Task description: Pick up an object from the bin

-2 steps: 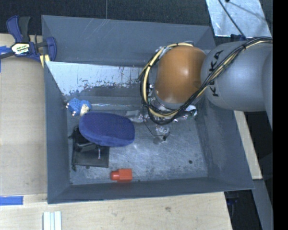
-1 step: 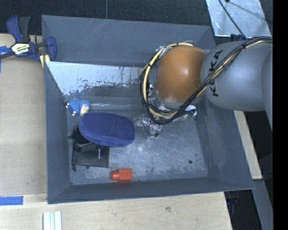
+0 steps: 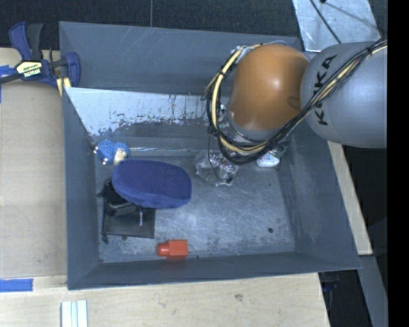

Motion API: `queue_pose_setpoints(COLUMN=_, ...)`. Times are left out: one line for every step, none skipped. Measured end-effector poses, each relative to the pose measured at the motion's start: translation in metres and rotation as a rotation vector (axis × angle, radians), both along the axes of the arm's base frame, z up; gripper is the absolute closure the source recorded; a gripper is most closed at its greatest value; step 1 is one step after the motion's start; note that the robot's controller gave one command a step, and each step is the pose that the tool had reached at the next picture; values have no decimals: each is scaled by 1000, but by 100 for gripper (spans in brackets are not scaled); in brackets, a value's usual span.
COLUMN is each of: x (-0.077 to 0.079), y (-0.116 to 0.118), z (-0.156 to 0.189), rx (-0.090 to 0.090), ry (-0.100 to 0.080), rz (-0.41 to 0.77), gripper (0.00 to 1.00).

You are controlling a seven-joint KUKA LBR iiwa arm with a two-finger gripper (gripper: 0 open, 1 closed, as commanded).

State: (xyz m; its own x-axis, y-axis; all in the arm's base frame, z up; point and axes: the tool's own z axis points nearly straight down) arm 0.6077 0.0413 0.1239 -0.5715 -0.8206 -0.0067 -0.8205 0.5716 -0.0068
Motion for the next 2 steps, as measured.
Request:
queue_pose_setpoints(x=2, y=0, z=29, rx=0, ry=2, rz=-4, gripper=100)
queue_pose_setpoints(x=3, y=1, z=50, rx=0, ry=2, rz=-8, gripper=100)
